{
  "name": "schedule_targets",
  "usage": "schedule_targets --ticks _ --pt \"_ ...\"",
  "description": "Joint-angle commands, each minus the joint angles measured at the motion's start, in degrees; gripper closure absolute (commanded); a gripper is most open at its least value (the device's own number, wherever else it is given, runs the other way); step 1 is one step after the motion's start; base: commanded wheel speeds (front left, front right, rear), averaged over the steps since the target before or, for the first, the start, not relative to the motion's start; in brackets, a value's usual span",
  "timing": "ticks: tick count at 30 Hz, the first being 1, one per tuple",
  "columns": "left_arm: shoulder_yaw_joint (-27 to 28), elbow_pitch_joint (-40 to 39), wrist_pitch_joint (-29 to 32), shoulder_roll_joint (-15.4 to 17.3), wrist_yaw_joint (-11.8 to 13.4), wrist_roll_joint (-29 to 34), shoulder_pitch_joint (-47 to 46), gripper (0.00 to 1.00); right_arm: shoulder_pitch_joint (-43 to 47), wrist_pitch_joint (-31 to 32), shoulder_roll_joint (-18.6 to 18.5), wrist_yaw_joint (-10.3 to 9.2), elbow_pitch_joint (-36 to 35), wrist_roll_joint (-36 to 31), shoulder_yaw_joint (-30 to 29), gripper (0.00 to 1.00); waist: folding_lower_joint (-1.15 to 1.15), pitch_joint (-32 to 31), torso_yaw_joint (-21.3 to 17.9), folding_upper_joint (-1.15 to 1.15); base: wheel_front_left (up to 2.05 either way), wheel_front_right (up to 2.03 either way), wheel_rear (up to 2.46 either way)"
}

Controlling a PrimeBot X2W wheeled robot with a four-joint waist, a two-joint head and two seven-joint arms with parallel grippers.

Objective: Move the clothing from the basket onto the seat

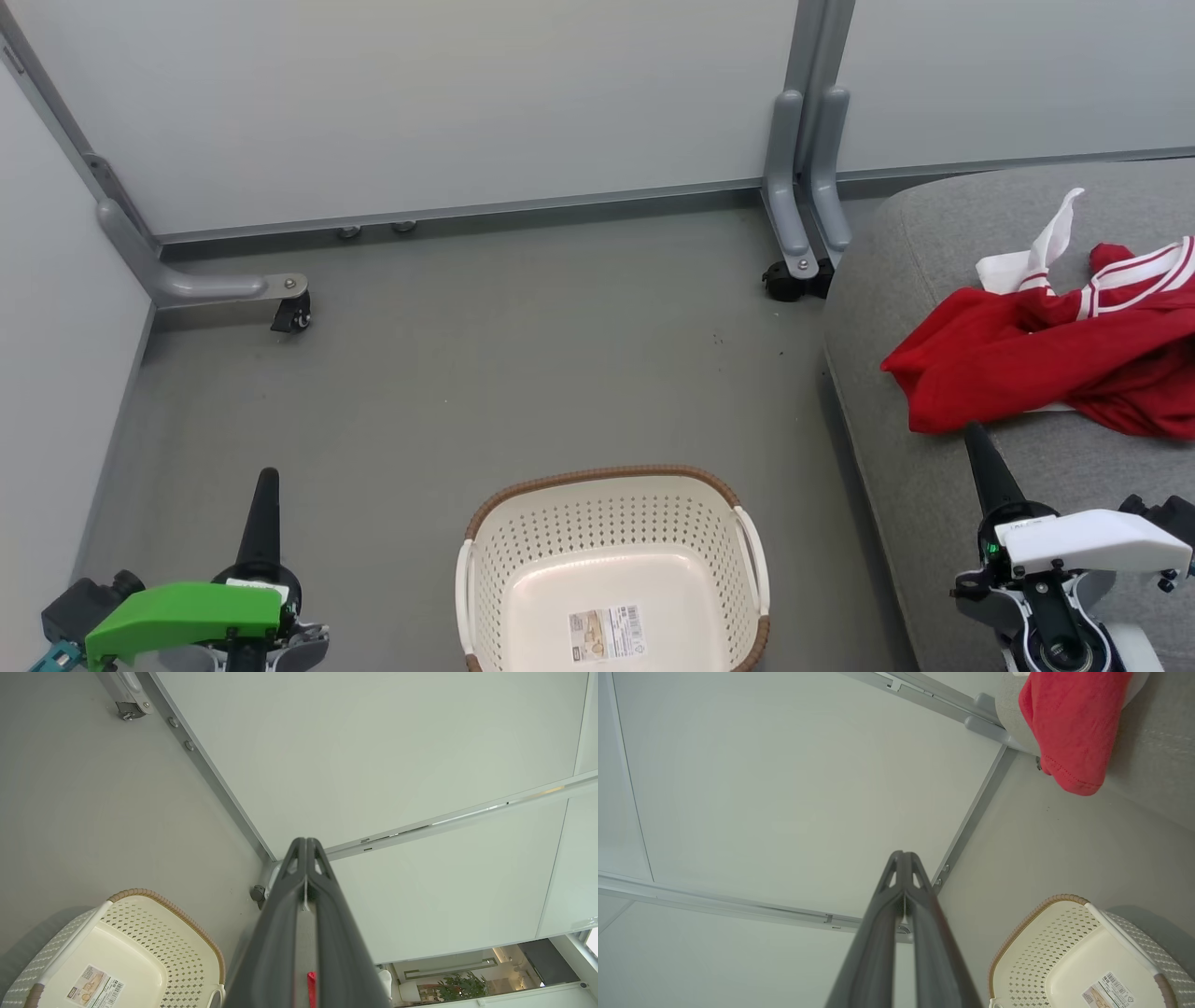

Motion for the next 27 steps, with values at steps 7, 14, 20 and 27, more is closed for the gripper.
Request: schedule_targets --ticks 7,14,20,27 --pt "0.9 -0.6 1.3 0.4 -0.2 -4.4 -1.9 1.0 -1.6 1.2 -0.1 0.03 0.1 4.6 -0.5 1.0 0.0 0.3 -0.3 -0.01 0.0 0.0 0.0" --pt "1.3 -0.6 2.2 0.4 -0.2 -7.5 -2.4 1.0 -2.1 2.0 0.0 0.03 0.5 7.8 -0.8 1.0 0.0 0.7 -0.5 -0.01 0.0 0.0 0.0" --pt "1.7 -0.6 3.0 0.3 -0.3 -10.1 -2.7 1.0 -2.4 2.7 0.0 0.03 0.7 10.5 -1.0 1.0 0.0 0.9 -0.7 -0.01 0.0 0.0 0.0" --pt "2.2 -0.6 3.8 0.3 -0.3 -13.0 -3.2 1.0 -2.7 3.6 0.0 0.03 1.0 13.5 -1.3 1.0 0.0 1.2 -0.9 -0.01 0.0 0.0 0.0"
